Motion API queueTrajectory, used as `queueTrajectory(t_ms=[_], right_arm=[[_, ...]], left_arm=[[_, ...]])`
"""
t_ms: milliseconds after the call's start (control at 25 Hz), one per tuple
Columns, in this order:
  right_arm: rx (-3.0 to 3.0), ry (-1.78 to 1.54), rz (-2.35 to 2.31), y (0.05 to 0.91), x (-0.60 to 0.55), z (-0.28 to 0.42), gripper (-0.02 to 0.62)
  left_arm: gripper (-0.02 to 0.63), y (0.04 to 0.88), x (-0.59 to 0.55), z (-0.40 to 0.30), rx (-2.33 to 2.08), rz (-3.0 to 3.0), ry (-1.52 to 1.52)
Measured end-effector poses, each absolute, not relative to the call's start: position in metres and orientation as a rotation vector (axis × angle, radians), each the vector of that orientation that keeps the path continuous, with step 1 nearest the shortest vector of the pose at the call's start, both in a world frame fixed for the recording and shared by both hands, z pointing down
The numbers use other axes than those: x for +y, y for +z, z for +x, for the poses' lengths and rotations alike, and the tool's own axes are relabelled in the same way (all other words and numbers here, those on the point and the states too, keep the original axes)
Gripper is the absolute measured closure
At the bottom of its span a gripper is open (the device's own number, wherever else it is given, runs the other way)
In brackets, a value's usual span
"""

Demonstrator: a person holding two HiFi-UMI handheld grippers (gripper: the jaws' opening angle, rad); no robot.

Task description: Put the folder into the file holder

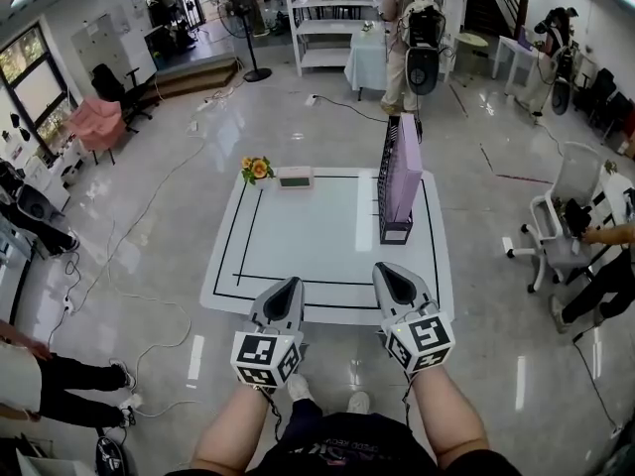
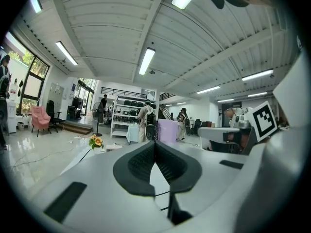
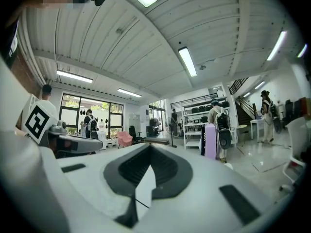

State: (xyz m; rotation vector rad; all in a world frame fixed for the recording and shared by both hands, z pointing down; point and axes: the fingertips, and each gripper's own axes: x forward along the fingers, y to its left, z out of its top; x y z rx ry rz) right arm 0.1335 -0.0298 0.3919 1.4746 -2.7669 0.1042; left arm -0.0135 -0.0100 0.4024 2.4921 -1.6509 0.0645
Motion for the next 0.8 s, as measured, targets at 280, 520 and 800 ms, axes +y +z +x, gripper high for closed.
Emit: queueTrajectory(t_ms=[280, 520, 800], right_arm=[[-2.780, 0.107, 1.456, 0.387, -0.020, 0.143, 0.595], [-2.784, 0.111, 1.439, 0.390, -0.019, 0.146, 0.595], [-2.791, 0.093, 1.426, 0.386, -0.017, 0.147, 0.595]], left_arm=[[0.601, 0.397, 0.000, -0.004, -1.671, 2.481, 0.058], [0.601, 0.398, 0.001, 0.004, -1.677, 2.480, 0.051], [0.601, 0.393, 0.003, 0.005, -1.691, 2.479, 0.033]])
